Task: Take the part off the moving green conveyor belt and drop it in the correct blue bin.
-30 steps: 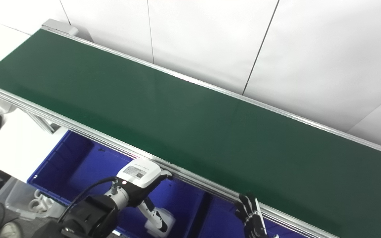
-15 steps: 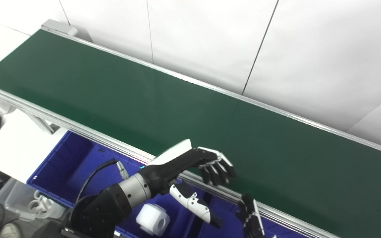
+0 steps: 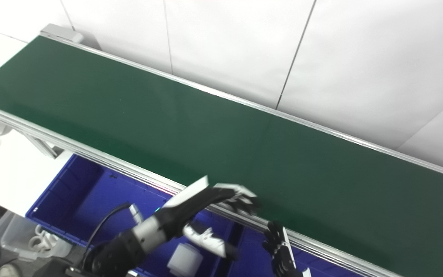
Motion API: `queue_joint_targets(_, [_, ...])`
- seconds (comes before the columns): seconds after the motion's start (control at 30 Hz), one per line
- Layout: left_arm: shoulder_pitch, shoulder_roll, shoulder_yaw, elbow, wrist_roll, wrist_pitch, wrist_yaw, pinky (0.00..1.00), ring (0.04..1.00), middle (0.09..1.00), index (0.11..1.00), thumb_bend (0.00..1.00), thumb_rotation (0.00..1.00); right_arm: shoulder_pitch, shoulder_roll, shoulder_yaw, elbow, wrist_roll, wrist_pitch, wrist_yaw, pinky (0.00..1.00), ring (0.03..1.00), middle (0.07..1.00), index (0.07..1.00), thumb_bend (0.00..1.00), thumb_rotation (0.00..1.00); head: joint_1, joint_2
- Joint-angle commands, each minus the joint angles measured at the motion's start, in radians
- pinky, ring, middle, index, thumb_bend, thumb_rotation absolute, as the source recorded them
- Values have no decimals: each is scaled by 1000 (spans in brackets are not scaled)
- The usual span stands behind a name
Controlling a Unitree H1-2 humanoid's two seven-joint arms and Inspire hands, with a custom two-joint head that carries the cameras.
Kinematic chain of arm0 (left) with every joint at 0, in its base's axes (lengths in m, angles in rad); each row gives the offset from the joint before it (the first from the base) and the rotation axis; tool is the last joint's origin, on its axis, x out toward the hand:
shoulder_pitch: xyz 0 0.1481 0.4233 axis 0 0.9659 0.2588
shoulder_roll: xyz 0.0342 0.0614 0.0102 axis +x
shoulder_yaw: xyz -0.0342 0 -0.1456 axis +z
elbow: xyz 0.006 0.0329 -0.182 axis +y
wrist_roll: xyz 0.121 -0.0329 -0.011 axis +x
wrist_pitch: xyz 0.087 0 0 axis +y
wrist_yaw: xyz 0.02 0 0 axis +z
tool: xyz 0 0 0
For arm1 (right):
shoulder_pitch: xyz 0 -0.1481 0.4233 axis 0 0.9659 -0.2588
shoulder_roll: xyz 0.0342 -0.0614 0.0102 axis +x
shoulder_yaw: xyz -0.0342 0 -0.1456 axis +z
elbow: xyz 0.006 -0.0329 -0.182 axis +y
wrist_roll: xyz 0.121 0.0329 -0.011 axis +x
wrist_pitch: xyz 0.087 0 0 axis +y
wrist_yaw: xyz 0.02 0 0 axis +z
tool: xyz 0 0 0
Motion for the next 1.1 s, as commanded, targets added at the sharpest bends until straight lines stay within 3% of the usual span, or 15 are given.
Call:
queue_joint_targets(0.0, [-7, 51, -18, 49, 104, -194, 169, 908, 969, 978, 919, 840, 808, 13, 37, 20, -30, -27, 11, -12, 935, 946, 965, 989, 871, 875, -50, 1])
queue_joint_targets(0.13, [-28, 116, -33, 154, 151, -260, 245, 995, 999, 1000, 995, 851, 894, -1, 82, 49, 5, -76, -2, -30, 958, 966, 978, 996, 860, 862, -192, 11])
queue_joint_targets(0.27, [-39, 164, -45, 183, 147, -281, 250, 1000, 1000, 1000, 1000, 866, 930, -2, 117, 67, 15, -120, 14, -47, 989, 989, 989, 999, 852, 866, -294, 27])
queue_joint_targets(0.4, [-44, 200, -55, 186, 134, -298, 245, 1000, 1000, 1000, 1000, 864, 936, -3, 150, 81, 12, -142, 43, -61, 1000, 991, 994, 991, 863, 865, -334, 39])
queue_joint_targets(0.7, [-44, 230, -70, 168, 125, -292, 232, 1000, 1000, 1000, 1000, 846, 921, -13, 160, 95, 9, -166, 56, -69, 1000, 998, 1000, 999, 857, 895, -332, 45])
queue_joint_targets(0.87, [-45, 217, -78, 163, 108, -291, 237, 1000, 1000, 1000, 1000, 834, 910, -5, 154, 87, -21, -158, 99, -66, 1000, 997, 1000, 994, 875, 888, -324, 54])
queue_joint_targets(1.07, [-34, 183, -67, 153, 9, -277, 238, 1000, 1000, 1000, 1000, 812, 921, -7, 150, 79, -37, -143, 123, -65, 1000, 1000, 1000, 991, 879, 873, -360, 89])
